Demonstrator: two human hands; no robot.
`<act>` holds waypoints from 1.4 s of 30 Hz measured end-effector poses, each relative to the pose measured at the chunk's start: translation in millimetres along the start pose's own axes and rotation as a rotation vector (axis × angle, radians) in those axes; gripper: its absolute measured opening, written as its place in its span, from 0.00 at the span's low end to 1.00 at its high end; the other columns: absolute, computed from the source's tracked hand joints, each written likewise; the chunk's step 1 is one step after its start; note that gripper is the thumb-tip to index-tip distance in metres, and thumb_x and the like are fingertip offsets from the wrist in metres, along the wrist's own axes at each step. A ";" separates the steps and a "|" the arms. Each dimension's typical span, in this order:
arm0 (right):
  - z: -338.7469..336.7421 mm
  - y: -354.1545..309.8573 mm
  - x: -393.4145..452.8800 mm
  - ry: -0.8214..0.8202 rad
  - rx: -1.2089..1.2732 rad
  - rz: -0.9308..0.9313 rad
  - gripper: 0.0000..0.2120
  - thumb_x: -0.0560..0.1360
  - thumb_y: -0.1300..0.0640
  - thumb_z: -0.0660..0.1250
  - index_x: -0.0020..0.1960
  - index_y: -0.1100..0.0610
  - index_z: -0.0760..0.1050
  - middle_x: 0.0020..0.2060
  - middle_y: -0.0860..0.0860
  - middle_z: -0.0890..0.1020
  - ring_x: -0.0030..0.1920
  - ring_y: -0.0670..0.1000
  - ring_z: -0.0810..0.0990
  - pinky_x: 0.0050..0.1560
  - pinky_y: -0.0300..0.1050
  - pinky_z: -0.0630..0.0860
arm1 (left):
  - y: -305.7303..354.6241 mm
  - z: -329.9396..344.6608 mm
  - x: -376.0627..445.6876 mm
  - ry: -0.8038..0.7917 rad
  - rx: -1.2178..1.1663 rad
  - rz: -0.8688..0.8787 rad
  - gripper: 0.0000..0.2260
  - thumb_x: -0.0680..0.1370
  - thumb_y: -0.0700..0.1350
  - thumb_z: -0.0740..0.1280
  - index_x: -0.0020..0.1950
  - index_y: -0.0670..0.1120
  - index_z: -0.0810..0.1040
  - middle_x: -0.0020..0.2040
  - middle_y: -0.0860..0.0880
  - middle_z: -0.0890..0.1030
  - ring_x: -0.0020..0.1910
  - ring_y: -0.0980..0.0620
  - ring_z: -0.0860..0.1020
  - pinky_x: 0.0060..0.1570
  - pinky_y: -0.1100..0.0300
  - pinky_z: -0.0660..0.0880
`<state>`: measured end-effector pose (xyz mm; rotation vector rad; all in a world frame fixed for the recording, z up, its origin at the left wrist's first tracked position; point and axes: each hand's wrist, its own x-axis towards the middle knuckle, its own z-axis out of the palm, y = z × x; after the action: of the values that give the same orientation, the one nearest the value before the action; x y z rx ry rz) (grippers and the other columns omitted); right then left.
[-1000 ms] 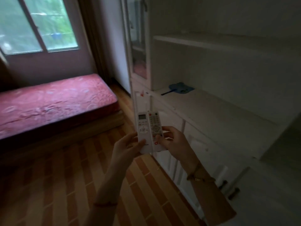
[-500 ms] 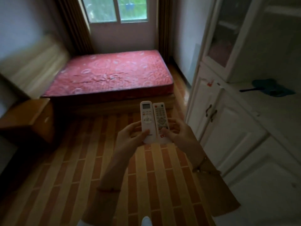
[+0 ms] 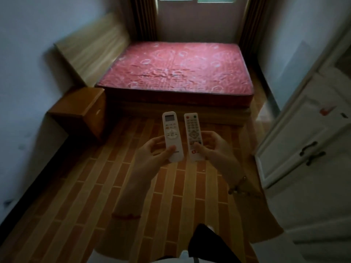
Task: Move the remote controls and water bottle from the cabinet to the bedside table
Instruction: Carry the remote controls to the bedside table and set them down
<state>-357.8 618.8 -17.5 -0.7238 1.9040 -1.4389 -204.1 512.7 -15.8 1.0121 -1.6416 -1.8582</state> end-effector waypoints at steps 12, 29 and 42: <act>48.1 -20.7 186.8 -0.223 0.001 -0.060 0.16 0.73 0.59 0.69 0.59 0.54 0.70 0.50 0.49 0.79 0.49 0.47 0.81 0.40 0.37 0.81 | 21.7 -36.8 147.3 0.235 -0.040 -0.007 0.19 0.73 0.44 0.71 0.63 0.49 0.73 0.55 0.52 0.80 0.52 0.52 0.82 0.39 0.65 0.80; 159.8 -92.6 465.1 -0.615 -0.102 -0.104 0.17 0.72 0.57 0.70 0.59 0.53 0.70 0.54 0.54 0.80 0.50 0.51 0.82 0.49 0.49 0.82 | 61.1 -122.3 367.4 0.627 -0.180 -0.043 0.22 0.72 0.44 0.73 0.64 0.48 0.75 0.60 0.47 0.80 0.56 0.47 0.81 0.50 0.51 0.81; 343.3 -147.8 635.5 -0.793 -0.139 -0.136 0.17 0.73 0.57 0.70 0.59 0.52 0.70 0.50 0.51 0.81 0.46 0.48 0.83 0.42 0.41 0.81 | 82.5 -281.0 517.2 0.817 -0.140 -0.034 0.20 0.72 0.45 0.73 0.63 0.50 0.76 0.56 0.50 0.82 0.54 0.51 0.82 0.51 0.52 0.81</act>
<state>-499.5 -104.3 -44.4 -1.2794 1.3458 -0.8840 -320.8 -68.8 -55.6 1.4737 -0.9912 -1.2704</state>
